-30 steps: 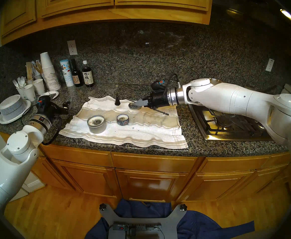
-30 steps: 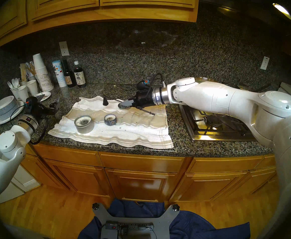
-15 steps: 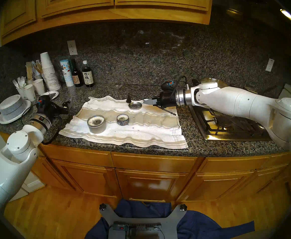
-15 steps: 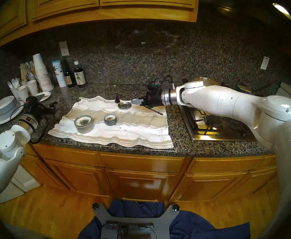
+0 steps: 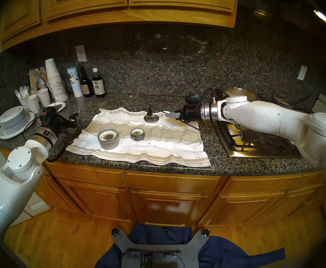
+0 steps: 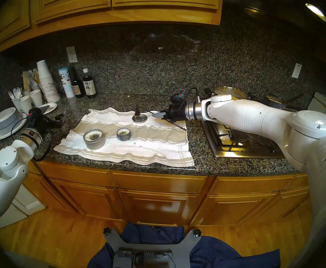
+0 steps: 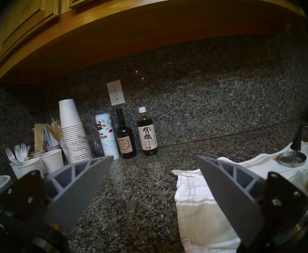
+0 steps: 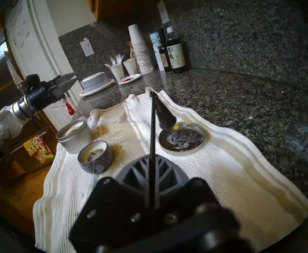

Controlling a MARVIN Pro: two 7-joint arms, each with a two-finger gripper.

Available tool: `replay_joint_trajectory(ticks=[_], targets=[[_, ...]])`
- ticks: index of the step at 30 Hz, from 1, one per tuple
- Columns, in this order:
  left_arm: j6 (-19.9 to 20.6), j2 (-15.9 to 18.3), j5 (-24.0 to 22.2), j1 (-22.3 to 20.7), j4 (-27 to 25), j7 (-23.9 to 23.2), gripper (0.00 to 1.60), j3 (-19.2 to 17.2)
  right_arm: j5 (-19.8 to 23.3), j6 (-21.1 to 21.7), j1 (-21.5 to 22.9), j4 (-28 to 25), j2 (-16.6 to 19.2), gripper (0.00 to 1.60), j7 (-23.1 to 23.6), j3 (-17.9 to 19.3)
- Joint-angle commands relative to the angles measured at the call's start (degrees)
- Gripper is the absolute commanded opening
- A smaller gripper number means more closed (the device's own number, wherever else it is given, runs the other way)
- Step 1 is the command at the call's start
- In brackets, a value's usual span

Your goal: Put out candle flame

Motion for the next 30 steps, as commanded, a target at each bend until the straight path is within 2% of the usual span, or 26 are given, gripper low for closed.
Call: replay_joint_trajectory(ticks=[1,8,30], targets=[[-1.2,0.2,0.0,-0.8,-1.0,0.0,1.60,-1.9,1.0,-0.8,0.8,1.9,-1.0,0.00,0.6,1.5],[-1.2,0.2,0.0,-0.6,-1.1,-0.1,1.60,-2.0,1.1,-1.0,-0.1,4.5,-2.6,0.00,0.7,1.4],[-1.1,0.4,0.0,-0.8,-1.4,-0.3,1.60,-1.8,0.7,-1.1,-0.9,7.2,-4.4,0.00,0.9,0.5]])
